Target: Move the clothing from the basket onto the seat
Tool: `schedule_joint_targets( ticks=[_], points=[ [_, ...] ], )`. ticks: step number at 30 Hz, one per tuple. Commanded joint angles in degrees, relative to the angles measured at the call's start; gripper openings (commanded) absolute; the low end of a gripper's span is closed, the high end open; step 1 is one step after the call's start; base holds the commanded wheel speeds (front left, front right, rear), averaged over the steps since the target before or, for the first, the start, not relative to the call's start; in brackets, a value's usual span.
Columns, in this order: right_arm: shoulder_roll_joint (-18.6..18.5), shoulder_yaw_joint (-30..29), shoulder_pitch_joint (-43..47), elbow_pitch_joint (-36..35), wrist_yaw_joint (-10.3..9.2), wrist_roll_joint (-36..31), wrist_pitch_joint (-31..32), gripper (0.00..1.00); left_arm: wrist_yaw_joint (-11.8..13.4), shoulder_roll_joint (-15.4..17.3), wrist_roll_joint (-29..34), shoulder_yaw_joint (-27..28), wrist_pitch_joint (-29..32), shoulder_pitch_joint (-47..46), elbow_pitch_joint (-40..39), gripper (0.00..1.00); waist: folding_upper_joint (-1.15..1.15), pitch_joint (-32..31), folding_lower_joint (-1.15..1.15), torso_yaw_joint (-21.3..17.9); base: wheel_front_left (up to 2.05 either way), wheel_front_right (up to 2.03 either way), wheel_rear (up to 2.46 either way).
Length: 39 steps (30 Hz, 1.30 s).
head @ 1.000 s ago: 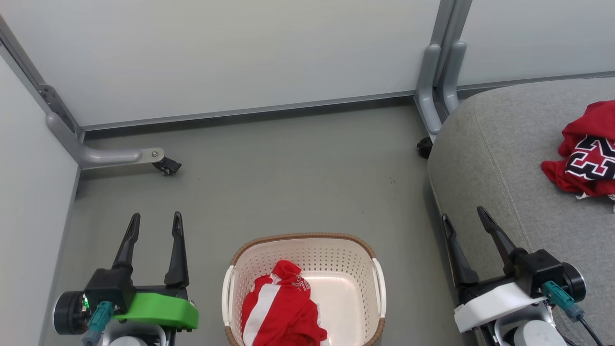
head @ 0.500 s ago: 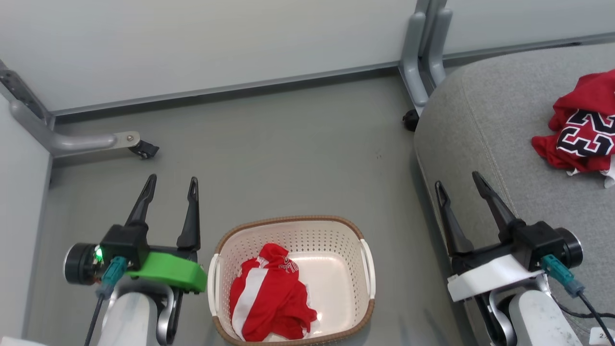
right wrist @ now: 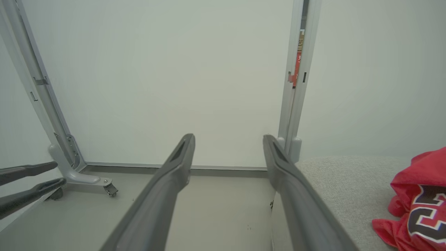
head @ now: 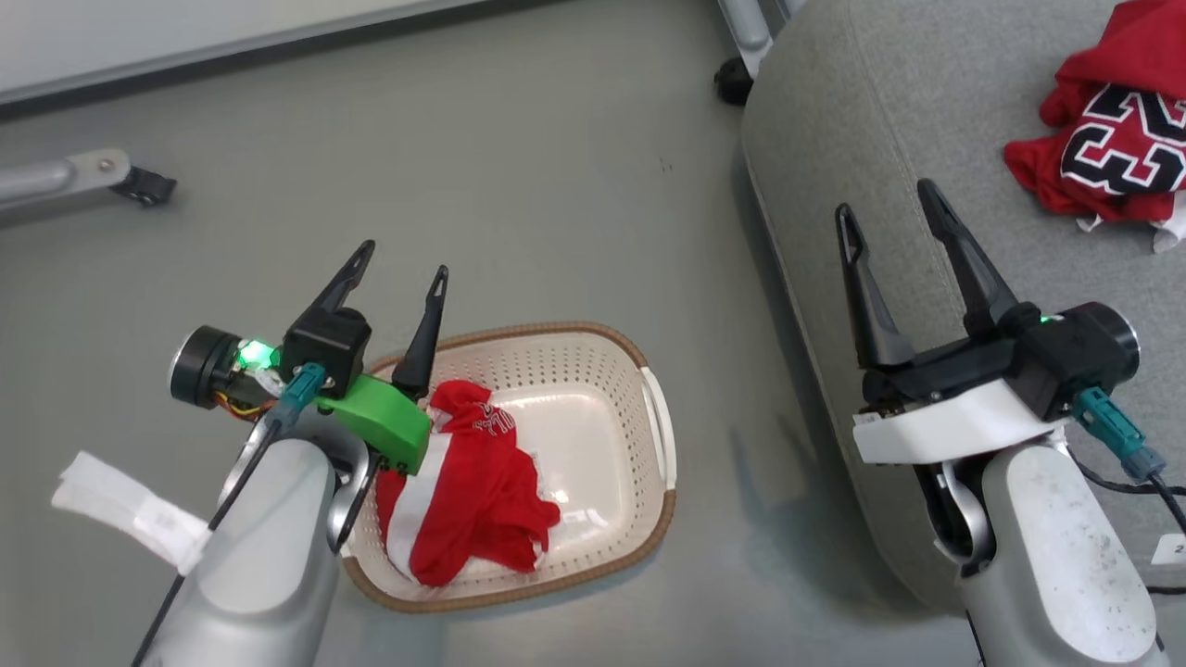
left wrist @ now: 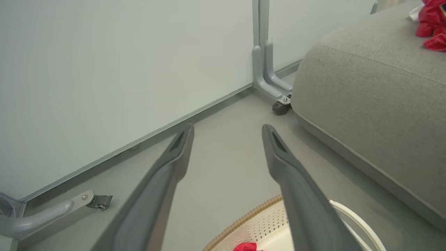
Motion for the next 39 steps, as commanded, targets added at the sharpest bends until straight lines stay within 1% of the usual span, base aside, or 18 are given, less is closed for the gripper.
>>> schedule_joint_targets(
  ticks=[1,7,18,23,24,25,30,39],
  points=[
    [-0.1,0.1,-1.6,-0.4,-0.06,0.4,0.0,1.00,-0.2,1.1,-0.3,-1.4,0.0,-2.6,1.6,1.00,0.00,7.7,0.00,-4.5,0.00,0.00,0.00],
    [-0.1,0.8,-4.8,-1.4,-0.06,0.6,0.0,1.00,-0.2,2.9,-1.4,-8.6,0.0,-8.4,8.8,1.00,0.00,13.4,0.00,-6.1,0.00,0.00,0.00],
    [-0.1,2.4,-9.6,-3.4,-0.06,0.8,0.0,1.00,-0.2,4.6,-3.8,-19.8,0.0,-16.5,20.4,1.00,0.00,22.9,0.00,-8.1,0.00,0.00,0.00],
    [-0.1,3.3,-11.2,-4.2,-0.06,1.2,0.0,1.00,-0.2,5.1,-4.1,-25.0,0.0,-19.5,25.8,1.00,0.00,26.0,0.00,-8.9,0.00,0.00,0.00],
    [-0.1,3.6,-11.7,-4.5,-0.06,1.3,0.0,1.00,-0.2,5.4,-4.0,-27.4,0.0,-20.6,28.1,1.00,0.00,27.1,0.00,-9.1,0.00,0.00,0.00],
    [-0.1,3.6,-11.9,-4.7,-0.06,1.2,0.0,1.00,-0.2,5.5,-4.2,-28.7,0.1,-21.2,29.3,1.00,0.00,27.8,0.00,-9.2,0.00,0.00,0.00],
    [-0.1,3.9,-12.4,-5.3,-0.06,1.1,0.0,1.00,-0.2,5.9,-4.9,-33.6,0.6,-23.7,33.6,1.00,0.00,30.3,0.00,-9.6,0.00,0.00,0.00],
    [-0.1,4.1,-13.2,-7.1,-0.06,0.3,0.0,1.00,-0.2,7.5,-5.0,-42.2,5.4,-27.8,38.8,1.00,0.00,34.9,0.00,-9.8,0.00,0.00,0.00]
  ],
)
